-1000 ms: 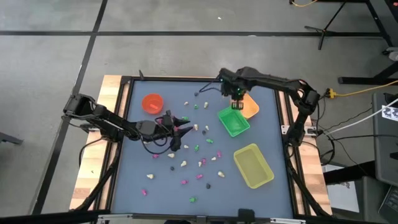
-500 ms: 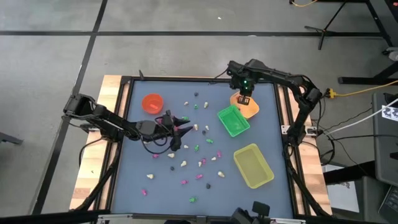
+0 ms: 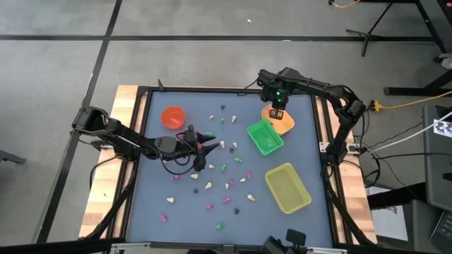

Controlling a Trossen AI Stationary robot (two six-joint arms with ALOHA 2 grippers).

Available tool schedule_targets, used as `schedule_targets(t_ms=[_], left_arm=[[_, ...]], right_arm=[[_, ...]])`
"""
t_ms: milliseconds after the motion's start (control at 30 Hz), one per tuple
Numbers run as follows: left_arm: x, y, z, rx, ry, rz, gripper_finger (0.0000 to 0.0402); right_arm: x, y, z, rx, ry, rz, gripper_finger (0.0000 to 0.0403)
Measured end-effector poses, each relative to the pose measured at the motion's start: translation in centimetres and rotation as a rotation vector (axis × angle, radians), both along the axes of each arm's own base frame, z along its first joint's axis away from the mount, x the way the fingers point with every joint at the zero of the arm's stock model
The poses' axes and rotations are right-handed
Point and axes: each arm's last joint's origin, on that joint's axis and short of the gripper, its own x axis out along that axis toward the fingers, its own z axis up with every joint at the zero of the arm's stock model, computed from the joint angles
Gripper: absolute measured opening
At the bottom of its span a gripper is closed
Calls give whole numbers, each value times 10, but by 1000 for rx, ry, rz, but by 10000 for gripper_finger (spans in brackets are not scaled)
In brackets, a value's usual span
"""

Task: Sort Halloween decoration
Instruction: Put the pink skeleton toy into the yellow bin, then put the green skeleton toy into the orange bin

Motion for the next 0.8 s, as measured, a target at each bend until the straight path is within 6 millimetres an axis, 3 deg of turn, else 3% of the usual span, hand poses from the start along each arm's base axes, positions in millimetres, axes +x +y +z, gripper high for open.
schedule_targets(t_ms=[433, 800], left_arm=[[0, 0, 0, 0, 0, 0, 144], [0, 0, 0, 0, 0, 0, 144]], right_arm=[[0, 0, 0, -2, -2, 0, 186], [0, 0, 0, -2, -2, 0, 218]])
